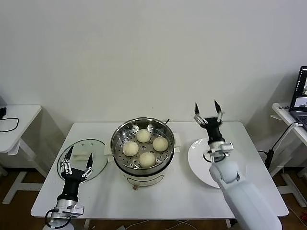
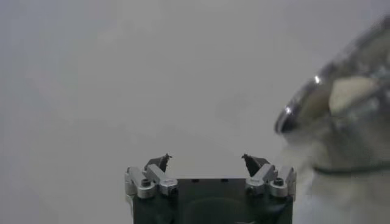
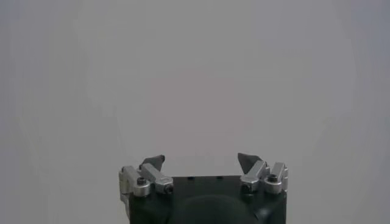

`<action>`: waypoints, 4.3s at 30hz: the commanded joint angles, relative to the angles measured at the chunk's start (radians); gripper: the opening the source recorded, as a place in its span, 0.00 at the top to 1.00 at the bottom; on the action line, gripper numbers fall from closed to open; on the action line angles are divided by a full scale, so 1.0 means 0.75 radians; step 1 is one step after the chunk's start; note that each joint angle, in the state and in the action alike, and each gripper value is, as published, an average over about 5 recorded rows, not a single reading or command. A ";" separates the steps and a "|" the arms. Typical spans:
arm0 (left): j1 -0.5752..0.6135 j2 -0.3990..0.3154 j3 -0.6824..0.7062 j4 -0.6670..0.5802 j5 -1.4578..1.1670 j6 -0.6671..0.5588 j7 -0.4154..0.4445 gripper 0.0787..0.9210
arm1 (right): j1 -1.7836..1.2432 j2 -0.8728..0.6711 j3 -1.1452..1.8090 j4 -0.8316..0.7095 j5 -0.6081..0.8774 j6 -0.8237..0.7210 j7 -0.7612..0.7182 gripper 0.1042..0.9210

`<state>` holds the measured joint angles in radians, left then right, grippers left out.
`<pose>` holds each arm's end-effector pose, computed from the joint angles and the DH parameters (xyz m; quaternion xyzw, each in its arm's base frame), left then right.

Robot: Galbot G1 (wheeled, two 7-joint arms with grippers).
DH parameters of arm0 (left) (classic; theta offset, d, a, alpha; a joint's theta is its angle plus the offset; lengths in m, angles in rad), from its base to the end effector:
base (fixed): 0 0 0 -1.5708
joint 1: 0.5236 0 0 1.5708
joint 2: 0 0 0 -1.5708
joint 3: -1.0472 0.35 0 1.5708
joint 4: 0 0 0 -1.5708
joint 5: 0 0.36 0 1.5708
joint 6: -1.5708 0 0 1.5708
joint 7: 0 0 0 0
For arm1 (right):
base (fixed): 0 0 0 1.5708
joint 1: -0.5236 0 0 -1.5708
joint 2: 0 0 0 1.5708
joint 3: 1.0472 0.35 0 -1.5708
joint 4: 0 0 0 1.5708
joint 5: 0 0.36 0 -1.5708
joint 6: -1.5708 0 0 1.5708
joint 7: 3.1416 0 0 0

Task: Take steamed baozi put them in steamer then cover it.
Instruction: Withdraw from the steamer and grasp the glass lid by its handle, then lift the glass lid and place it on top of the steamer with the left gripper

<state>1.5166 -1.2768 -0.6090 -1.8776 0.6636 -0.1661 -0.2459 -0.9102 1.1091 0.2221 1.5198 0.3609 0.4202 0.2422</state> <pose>0.2043 0.0979 -0.3531 -0.0312 0.8877 0.4548 0.0650 0.3916 -0.0685 -0.3269 -0.0155 0.9807 -0.0117 0.1943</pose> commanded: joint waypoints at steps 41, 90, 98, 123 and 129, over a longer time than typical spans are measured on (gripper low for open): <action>-0.512 0.104 0.048 0.816 0.839 0.095 -0.080 0.12 | -0.518 0.241 0.334 0.069 -0.148 0.011 -0.065 0.12; -0.726 0.069 0.090 1.014 0.868 0.148 0.014 0.29 | -0.526 0.265 0.368 0.061 -0.180 0.030 -0.077 0.12; -0.720 0.061 0.082 1.006 0.863 0.146 0.016 0.56 | -0.520 0.267 0.366 0.059 -0.183 0.030 -0.076 0.12; -0.454 0.199 -0.111 0.137 0.630 0.277 0.145 0.86 | -0.508 0.278 0.356 0.055 -0.194 0.031 -0.075 0.12; -0.412 0.153 0.004 -0.205 0.583 0.408 0.238 0.86 | -0.504 0.286 0.357 0.054 -0.198 0.032 -0.075 0.12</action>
<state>1.1357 -1.1584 -0.6423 -1.5730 1.1726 0.0224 -0.1586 -1.2898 1.3207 0.4894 1.5600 0.2139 0.4449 0.1859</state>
